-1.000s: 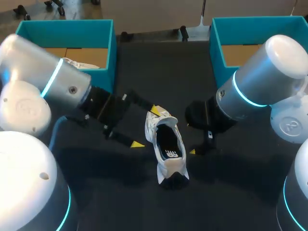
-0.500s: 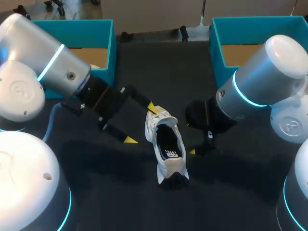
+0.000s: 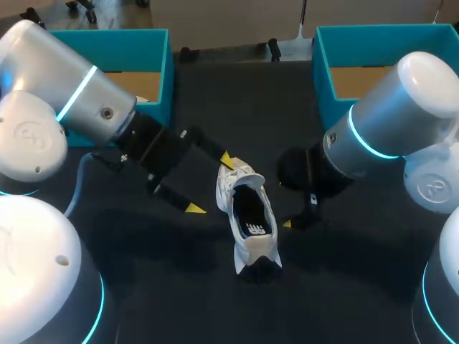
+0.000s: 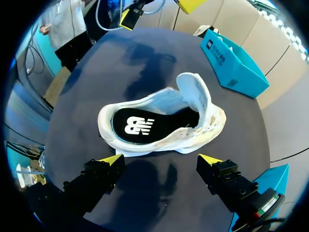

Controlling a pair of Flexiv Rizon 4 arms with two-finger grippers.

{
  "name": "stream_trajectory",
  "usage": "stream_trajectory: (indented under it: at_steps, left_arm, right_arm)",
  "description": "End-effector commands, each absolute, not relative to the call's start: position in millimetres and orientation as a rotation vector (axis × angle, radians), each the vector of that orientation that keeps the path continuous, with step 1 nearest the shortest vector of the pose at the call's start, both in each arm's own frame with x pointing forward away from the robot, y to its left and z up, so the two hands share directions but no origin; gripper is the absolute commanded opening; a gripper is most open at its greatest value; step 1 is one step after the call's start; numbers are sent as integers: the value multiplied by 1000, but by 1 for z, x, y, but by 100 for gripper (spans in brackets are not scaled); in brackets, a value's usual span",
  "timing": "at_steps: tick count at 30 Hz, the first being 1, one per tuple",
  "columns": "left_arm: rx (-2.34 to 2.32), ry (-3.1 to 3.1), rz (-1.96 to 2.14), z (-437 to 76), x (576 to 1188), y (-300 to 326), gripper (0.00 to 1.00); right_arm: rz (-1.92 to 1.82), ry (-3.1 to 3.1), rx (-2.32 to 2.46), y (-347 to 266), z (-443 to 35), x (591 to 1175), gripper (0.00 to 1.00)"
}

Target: Take the shoe out of the shoebox, open the shoe tongue, remove and reinsert the insole, then place the shoe into the shoebox

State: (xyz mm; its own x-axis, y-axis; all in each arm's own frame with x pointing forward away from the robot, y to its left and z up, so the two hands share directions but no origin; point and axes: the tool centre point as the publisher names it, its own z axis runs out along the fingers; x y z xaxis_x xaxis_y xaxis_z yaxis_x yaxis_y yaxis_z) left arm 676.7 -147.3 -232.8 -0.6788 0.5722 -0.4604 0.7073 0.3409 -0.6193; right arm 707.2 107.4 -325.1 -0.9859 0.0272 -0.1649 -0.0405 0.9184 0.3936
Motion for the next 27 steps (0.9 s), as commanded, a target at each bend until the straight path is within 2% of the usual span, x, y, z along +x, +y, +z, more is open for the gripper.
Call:
stream_trajectory:
  at_steps: [1, 18, 27]
  left_arm:
    - [1191, 2460, -1249, -232, 676, -149, 100]
    - [1711, 2478, -975, -228, 692, -145, 100]
    - [1830, 2423, -873, -212, 713, -147, 100]
  right_arm:
    - [637, 2885, -4, 87, -314, 708, 100]
    - [533, 2985, -203, 23, -258, 741, 100]
    - [468, 2988, -212, -12, -224, 754, 100]
